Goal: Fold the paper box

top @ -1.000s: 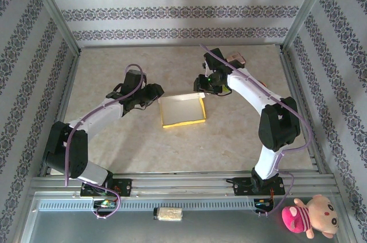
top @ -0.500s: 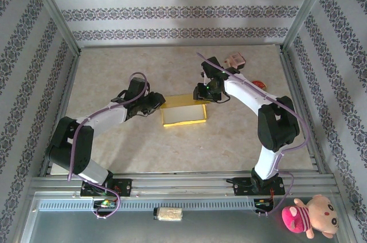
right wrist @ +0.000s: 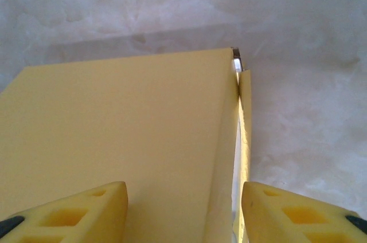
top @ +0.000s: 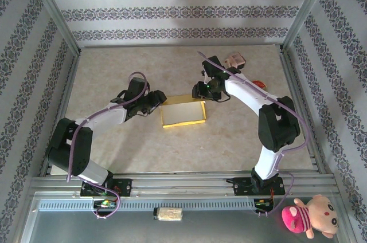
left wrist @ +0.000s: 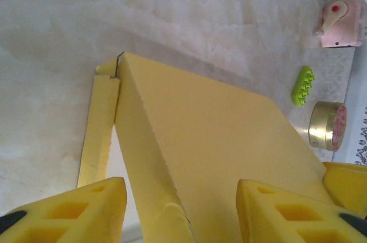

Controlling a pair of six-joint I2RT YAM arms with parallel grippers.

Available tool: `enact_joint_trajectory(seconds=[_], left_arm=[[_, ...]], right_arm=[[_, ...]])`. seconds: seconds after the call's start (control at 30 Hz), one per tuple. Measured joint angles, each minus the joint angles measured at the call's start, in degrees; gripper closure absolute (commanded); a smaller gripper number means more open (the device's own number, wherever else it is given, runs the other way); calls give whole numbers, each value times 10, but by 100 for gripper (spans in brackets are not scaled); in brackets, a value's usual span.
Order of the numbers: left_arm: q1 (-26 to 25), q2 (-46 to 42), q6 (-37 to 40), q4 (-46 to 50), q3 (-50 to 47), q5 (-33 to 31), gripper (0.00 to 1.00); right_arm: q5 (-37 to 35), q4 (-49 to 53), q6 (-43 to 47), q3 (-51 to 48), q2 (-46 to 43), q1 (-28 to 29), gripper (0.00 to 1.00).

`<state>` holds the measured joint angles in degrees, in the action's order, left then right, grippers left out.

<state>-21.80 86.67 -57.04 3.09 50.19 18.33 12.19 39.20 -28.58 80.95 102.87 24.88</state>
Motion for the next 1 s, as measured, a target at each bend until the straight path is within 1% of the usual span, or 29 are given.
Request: enact_joint_trajectory(seconds=[0.13,0.33,0.43,0.53,0.6,0.67,0.8,1.0], left_arm=[[0,-9,4,3,7,-8,44],[0,-15,2,7,7,0,51],[-3,-33,0,19,7,3,54],[-10,-49,-1,28,5,5,61],[-14,-54,-7,29,-1,5,68],[-15,-54,-14,29,-11,8,71],[-19,-50,-22,29,-31,12,74],[-23,-46,-24,28,-36,13,76]], right_arm=[[-3,0,0,0,-20,-4,43],[5,-2,-6,-20,-45,-5,53],[10,-2,-13,-33,-54,-4,55],[10,-3,-14,-44,-58,-3,58],[10,-5,-15,-53,-58,-3,59],[10,-5,-16,-61,-57,-3,60],[10,-9,-17,-71,-57,4,64],[10,-19,-18,-85,-57,11,66]])
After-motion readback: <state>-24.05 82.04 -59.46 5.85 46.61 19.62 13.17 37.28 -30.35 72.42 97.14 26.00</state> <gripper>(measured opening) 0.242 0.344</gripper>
